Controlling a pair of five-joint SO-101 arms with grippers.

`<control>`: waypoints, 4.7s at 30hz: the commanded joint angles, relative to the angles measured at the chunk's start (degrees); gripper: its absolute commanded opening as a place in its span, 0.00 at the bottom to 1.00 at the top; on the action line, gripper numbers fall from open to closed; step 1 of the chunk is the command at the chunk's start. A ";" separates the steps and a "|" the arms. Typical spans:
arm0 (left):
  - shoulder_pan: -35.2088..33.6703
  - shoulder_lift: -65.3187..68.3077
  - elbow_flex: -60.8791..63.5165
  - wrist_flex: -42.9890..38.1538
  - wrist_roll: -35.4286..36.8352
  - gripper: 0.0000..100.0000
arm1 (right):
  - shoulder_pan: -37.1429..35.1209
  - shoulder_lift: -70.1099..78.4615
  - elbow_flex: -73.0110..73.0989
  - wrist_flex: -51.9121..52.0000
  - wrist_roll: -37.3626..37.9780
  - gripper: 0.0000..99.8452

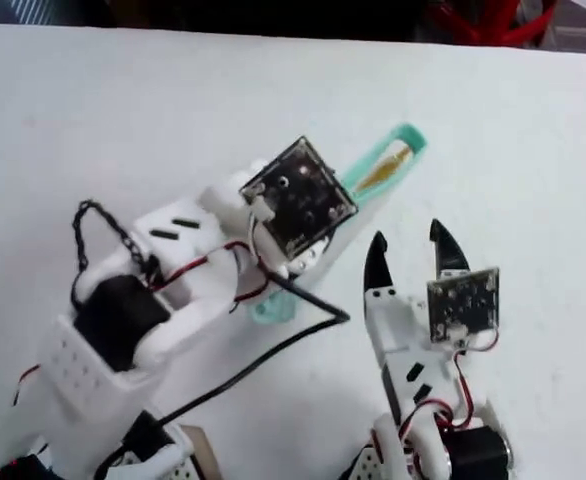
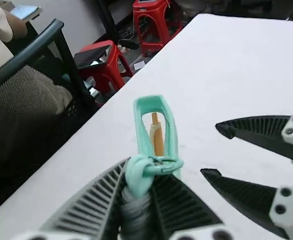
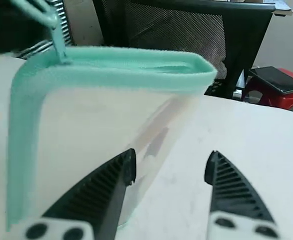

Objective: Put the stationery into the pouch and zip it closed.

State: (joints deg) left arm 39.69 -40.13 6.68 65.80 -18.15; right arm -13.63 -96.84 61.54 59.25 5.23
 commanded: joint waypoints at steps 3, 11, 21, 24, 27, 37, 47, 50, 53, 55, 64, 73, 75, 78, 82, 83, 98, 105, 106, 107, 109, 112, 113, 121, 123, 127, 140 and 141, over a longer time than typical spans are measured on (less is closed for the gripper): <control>2.33 0.04 -6.68 -2.81 -1.49 0.03 | 0.22 4.53 -3.43 0.75 -0.09 0.23; 5.76 0.04 -1.85 -10.11 -1.41 0.03 | -3.91 4.53 -10.29 9.54 -0.09 0.23; 0.40 6.55 2.55 -20.22 -1.85 0.03 | -4.35 -2.95 -15.30 14.81 -0.09 0.33; -0.04 10.33 0.00 -20.75 -1.85 0.03 | -4.44 -3.38 -15.21 16.48 -2.81 0.37; 0.22 12.18 -3.52 -20.22 -1.85 0.03 | -4.35 -3.74 -13.54 13.93 -6.68 0.37; -4.18 12.35 -10.90 -4.31 -1.85 0.03 | 16.22 -3.91 -0.88 -2.33 -6.86 0.37; -6.37 11.91 -10.90 14.59 -1.93 0.03 | 10.77 -3.91 4.92 -6.11 4.31 0.37; -6.37 11.91 -11.08 21.10 -1.93 0.03 | 10.51 -3.47 2.02 -3.30 11.60 0.37; -6.46 11.82 -11.52 25.14 -1.93 0.03 | 8.31 -3.47 -1.58 0.92 19.43 0.37; -7.08 11.82 -11.52 26.46 -1.93 0.03 | 4.35 -3.38 -3.69 5.76 26.02 0.37; -7.96 5.67 -10.99 31.74 -1.93 0.03 | -4.35 2.59 -11.87 14.73 40.00 0.37; -7.96 -4.79 -8.44 33.05 -1.93 0.03 | -13.41 20.62 -29.63 22.37 42.64 0.37; -7.96 -4.70 -5.19 32.70 -1.93 0.03 | -14.81 23.60 -33.14 25.45 45.36 0.37; -7.69 -5.14 -0.18 31.65 -1.93 0.03 | -14.29 28.26 -37.27 27.12 50.29 0.37; -7.87 -5.14 1.93 31.82 -1.85 0.03 | -12.00 37.32 -41.32 29.49 56.35 0.37; -7.87 -5.14 1.93 31.91 -1.76 0.03 | -11.82 39.69 -42.64 29.93 57.32 0.37; -9.27 -5.23 1.67 31.30 -1.85 0.03 | -9.54 51.74 -46.33 39.25 79.12 0.21; -19.21 -5.14 1.93 23.74 -1.41 0.03 | -8.22 49.71 -46.33 38.90 78.95 0.07; -20.09 -5.14 1.93 23.21 -1.41 0.03 | -7.78 48.92 -46.33 38.11 78.95 0.06; -20.79 -5.05 1.93 22.86 -1.41 0.03 | -7.16 47.96 -46.24 37.14 78.95 0.06; -21.23 -4.88 1.93 22.42 -1.32 0.03 | -6.20 45.76 -46.07 35.74 78.24 0.06; -21.32 -4.79 1.93 19.87 -1.23 0.03 | -7.52 43.56 -46.07 33.54 70.15 0.02; -21.32 -4.70 1.93 18.64 -0.88 0.03 | -8.75 43.03 -45.98 32.66 66.37 0.02; -20.88 -4.53 2.37 10.37 5.71 0.03 | -15.43 35.47 -34.73 19.30 36.13 0.02; -20.88 -4.53 4.57 7.82 6.95 0.03 | -15.52 31.69 -29.80 14.46 29.89 0.02; -18.77 -4.53 12.04 1.05 9.32 0.03 | -15.43 23.69 -17.41 2.77 21.27 0.02; -1.98 -4.62 16.26 -0.53 14.07 0.03 | -13.85 14.90 4.13 -19.12 3.43 0.02; -1.01 -4.62 16.26 0.00 13.98 0.03 | -12.70 14.90 4.66 -19.82 1.76 0.02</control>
State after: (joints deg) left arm 33.01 -44.44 23.30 65.10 -4.62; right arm -28.40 -82.15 64.35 41.76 10.59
